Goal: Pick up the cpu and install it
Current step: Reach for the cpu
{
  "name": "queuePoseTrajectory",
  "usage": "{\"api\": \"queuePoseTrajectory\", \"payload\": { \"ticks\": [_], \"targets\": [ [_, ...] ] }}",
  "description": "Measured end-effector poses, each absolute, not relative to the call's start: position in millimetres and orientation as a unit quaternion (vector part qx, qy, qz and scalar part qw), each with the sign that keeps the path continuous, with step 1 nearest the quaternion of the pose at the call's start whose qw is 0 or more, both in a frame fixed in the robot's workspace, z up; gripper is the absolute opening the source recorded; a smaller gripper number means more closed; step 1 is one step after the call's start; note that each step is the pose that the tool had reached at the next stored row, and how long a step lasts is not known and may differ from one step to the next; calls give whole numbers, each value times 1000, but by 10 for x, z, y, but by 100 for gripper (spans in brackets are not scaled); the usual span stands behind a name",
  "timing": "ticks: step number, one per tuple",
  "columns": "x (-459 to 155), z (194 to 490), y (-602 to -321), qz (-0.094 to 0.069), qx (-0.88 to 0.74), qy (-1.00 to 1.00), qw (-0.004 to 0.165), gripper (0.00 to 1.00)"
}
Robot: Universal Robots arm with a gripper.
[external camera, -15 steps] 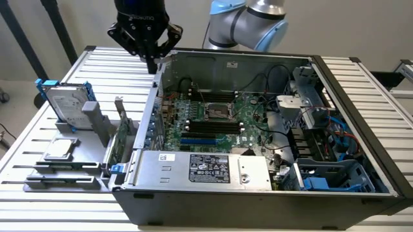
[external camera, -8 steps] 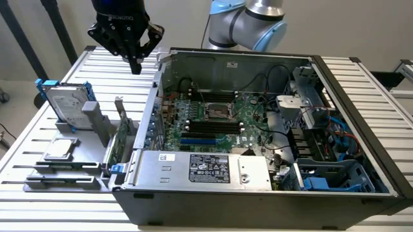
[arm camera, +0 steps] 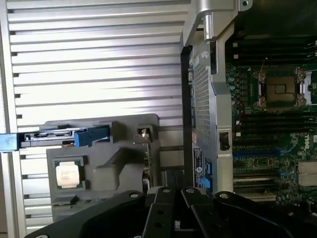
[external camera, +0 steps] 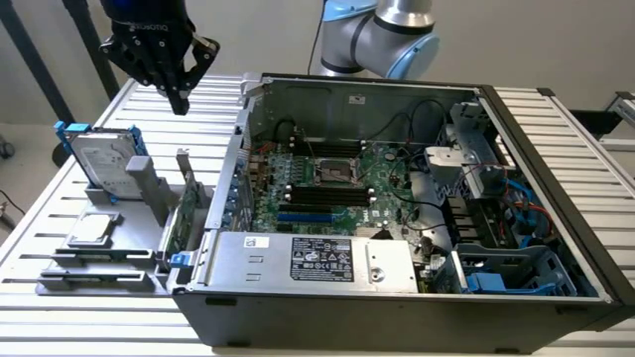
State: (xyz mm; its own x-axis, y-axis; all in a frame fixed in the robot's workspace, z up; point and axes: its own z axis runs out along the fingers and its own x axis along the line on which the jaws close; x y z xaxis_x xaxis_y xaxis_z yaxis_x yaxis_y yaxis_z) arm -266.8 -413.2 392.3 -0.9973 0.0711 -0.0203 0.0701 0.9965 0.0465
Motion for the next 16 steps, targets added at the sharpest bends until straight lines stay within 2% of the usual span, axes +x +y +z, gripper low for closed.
{"api": "queuePoseTrajectory", "payload": {
  "ticks": [16],
  "targets": [
    [-3395,3892,-4165,17,35,999,11,11]
  ]
}}
